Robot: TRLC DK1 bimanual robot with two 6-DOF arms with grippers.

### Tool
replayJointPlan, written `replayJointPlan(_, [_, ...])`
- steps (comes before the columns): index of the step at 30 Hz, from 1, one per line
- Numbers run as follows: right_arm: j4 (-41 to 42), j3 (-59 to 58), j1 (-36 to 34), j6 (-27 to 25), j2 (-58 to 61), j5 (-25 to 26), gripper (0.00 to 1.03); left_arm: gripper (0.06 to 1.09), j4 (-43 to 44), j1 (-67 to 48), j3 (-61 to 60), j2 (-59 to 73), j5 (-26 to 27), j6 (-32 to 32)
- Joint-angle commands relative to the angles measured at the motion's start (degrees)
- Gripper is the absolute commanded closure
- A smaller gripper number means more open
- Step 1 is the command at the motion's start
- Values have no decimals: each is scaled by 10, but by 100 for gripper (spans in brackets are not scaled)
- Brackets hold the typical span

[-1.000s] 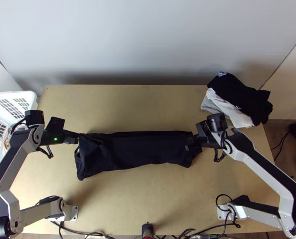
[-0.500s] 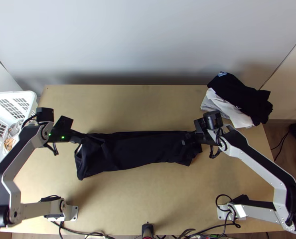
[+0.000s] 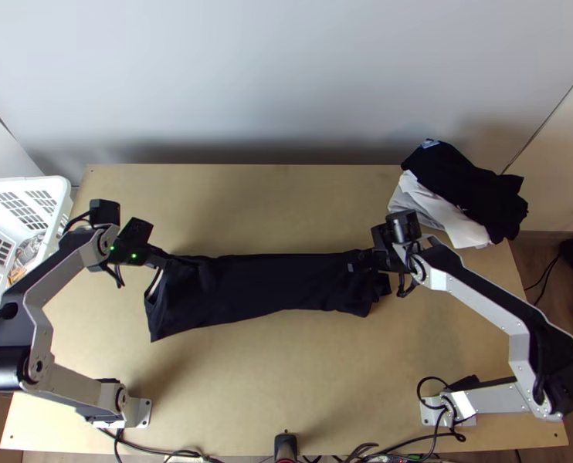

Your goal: Fold the t-shirt

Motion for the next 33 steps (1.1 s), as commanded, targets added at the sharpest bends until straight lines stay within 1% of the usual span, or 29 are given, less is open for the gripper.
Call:
replayJointPlan(1, [17, 4, -4, 0, 28, 7, 98, 105, 20, 1, 1, 26, -12, 2])
replayJointPlan(2, [17, 3, -4, 0, 28, 7, 81, 99, 20, 1, 0, 26, -14, 4])
replayJointPlan(3, [16, 2, -4, 0, 28, 7, 50, 78, 20, 1, 0, 26, -16, 5])
replayJointPlan(4, [16, 2, -5, 0, 28, 7, 16, 49, 20, 1, 0, 25, -17, 6])
replayJointPlan(5, [15, 3, -7, 0, 28, 7, 3, 18, 16, 1, 0, 23, -17, 11])
replayJointPlan(6, [13, 4, -9, 0, 24, 7, 4, 10, 14, 1, -1, 18, -18, 13])
replayJointPlan(12, [0, 19, -21, 0, -54, 7, 4, 10, -5, 3, 6, -37, -24, 22])
replayJointPlan(15, [-20, 48, -20, 18, -99, 5, 4, 10, -36, 12, 32, -59, -24, 22])
replayJointPlan(16, [-35, 64, -16, 23, -106, -4, 4, 10, -49, 16, 46, -66, -23, 21])
replayJointPlan(17, [-58, 84, -13, 36, -110, -35, 4, 10, -62, 20, 61, -73, -23, 18])
replayJointPlan(19, [-109, 120, -6, 61, -103, -116, 4, 10, -98, 25, 94, -81, -21, 10])
replayJointPlan(21, [-152, 151, 15, 78, -92, -164, 4, 10, -132, 26, 123, -92, -17, -2])
replayJointPlan(24, [-171, 171, 56, 93, -84, -173, 5, 10, -181, 26, 143, -111, 0, -10])
replayJointPlan(27, [-173, 177, 85, 122, -59, -175, 5, 10, -253, 30, 149, -113, 16, -14])
replayJointPlan(29, [-176, 179, 106, 147, -33, -186, 5, 10, -293, 44, 142, -109, 34, -10])
replayJointPlan(30, [-176, 183, 120, 156, -19, -192, 5, 10, -306, 57, 137, -108, 56, -10])
replayJointPlan(32, [-176, 193, 146, 160, 5, -224, 5, 10, -331, 96, 129, -102, 125, -5])
replayJointPlan(33, [-176, 201, 156, 168, 18, -236, 5, 10, -343, 112, 127, -97, 151, -2])
